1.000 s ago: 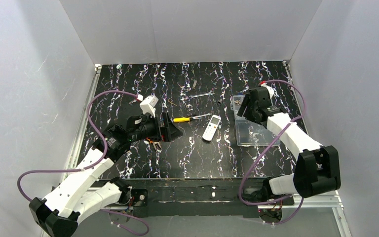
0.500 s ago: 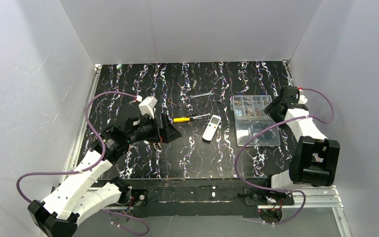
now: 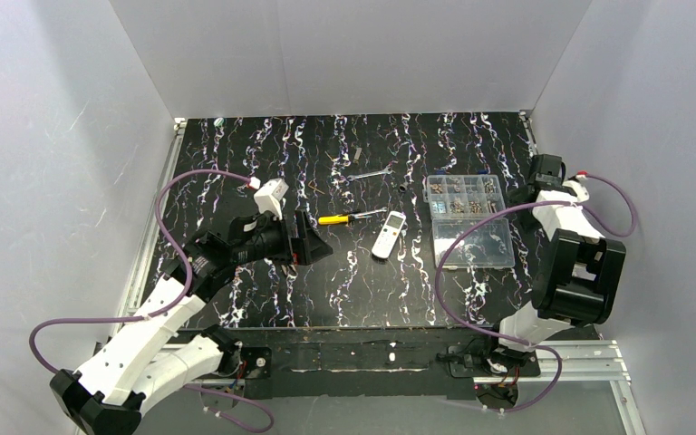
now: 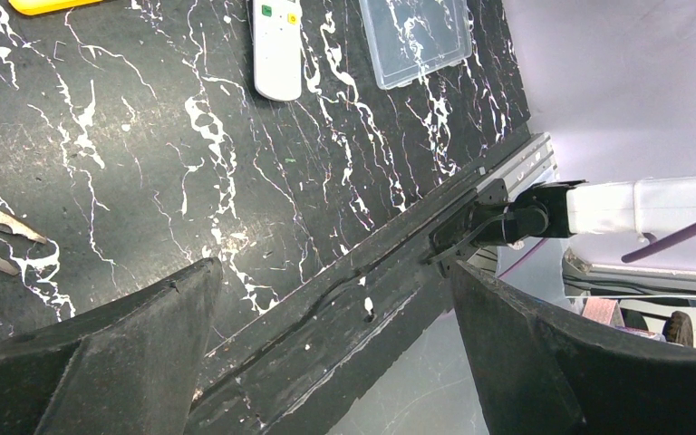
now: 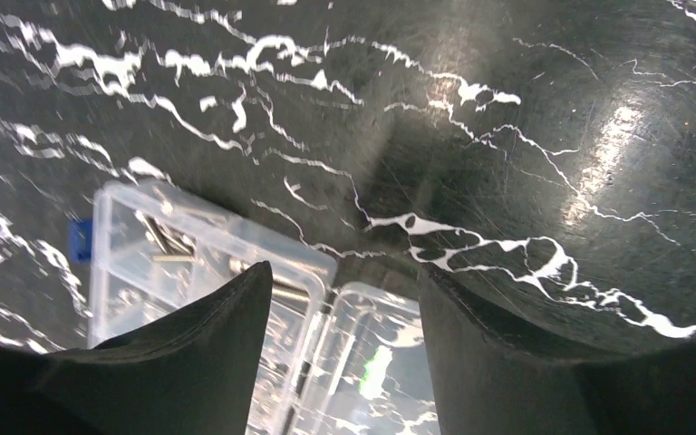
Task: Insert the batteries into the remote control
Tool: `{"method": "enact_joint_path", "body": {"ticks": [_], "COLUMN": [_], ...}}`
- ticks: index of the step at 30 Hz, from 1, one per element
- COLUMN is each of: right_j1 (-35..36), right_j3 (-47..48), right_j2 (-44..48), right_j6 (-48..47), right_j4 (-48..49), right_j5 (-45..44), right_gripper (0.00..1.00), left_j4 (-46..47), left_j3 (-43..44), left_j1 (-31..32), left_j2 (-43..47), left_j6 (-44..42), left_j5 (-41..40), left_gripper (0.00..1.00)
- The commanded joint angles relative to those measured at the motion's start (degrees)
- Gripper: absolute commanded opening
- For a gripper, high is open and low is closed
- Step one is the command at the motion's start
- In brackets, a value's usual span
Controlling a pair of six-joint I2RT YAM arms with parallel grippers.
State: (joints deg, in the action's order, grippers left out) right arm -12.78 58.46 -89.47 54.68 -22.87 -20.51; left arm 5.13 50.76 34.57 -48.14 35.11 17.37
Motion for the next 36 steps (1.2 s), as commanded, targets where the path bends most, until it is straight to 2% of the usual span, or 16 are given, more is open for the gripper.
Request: {"method": "enact_joint_path", "body": {"ticks": [1, 5, 11, 16, 24, 30, 36], "right_j1": [-1.37, -1.38, -1.20, -0.80, 3.25, 7.21, 11.26], "right_j3": [-0.94, 4.25, 16.58, 17.84, 26.24, 28.68, 27.33], "right_j2": [0.12, -4.73, -15.02, -18.15, -24.75, -27.33, -24.93], "right_j6": [11.61, 15.66, 14.79, 10.86, 4.23, 3.77, 4.02], "right_j4": [6.07, 0.64, -10.90, -7.97, -11.59, -12.38, -12.42], "right_j5": [-3.26, -4.10, -2.75, 0.22, 2.56, 8.42, 5.99], "right_gripper": [0.66, 0.66, 0.72, 0.71, 0.72, 0.73, 0.73], "left_j4": [-1.67, -1.87, -1.87, -2.00, -1.27, -1.20, -2.01], "left_j3": [2.22, 2.19, 2.07, 2.12, 2.39, 2.38, 2.33], "left_j1": [-0.29, -0.31, -0.31, -0.29, -0.29, -0.29, -0.33], "left_j2": [1.10, 0.99, 0.92, 0.89, -0.35, -0.55, 0.08], "left_j6": [-0.43, -0.38, -0.22, -0.29, 0.16, 0.56, 0.38], "left_j5": [0.72, 0.69, 0.52, 0.43, 0.84, 0.83, 0.50], "left_gripper": [0.98, 0.98, 0.98, 0.98, 0.98, 0.98, 0.98]}}
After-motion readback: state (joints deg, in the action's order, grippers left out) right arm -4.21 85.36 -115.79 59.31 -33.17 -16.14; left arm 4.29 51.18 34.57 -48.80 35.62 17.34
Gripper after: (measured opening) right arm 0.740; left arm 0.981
